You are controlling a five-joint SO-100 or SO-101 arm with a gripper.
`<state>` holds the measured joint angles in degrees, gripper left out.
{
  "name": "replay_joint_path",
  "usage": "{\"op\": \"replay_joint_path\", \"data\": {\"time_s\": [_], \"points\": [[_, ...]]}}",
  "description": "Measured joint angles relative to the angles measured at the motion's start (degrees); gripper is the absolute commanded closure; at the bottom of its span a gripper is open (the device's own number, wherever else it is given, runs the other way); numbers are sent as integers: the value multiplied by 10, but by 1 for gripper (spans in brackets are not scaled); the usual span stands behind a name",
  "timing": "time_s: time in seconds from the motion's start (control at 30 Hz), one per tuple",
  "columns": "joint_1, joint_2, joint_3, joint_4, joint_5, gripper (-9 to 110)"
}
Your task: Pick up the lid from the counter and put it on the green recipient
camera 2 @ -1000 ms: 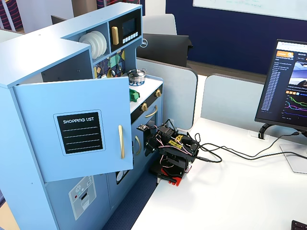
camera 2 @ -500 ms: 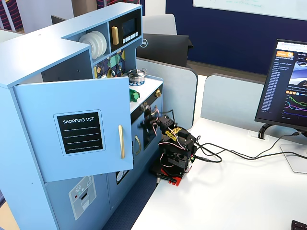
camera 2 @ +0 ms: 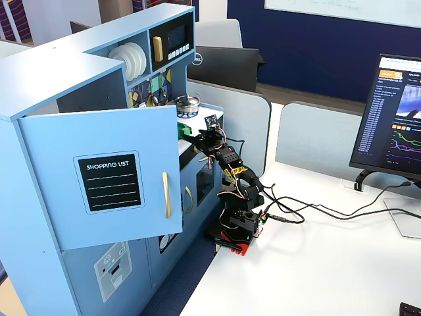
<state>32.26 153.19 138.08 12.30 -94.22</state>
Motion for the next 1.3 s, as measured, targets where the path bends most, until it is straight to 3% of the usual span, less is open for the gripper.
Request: {"op": "replay_joint_path", "data": {"time_s": [0.23, 1.3], "points": [[33, -52, 0, -76, 24, 41], [20, -356, -112, -260, 17, 55]]}}
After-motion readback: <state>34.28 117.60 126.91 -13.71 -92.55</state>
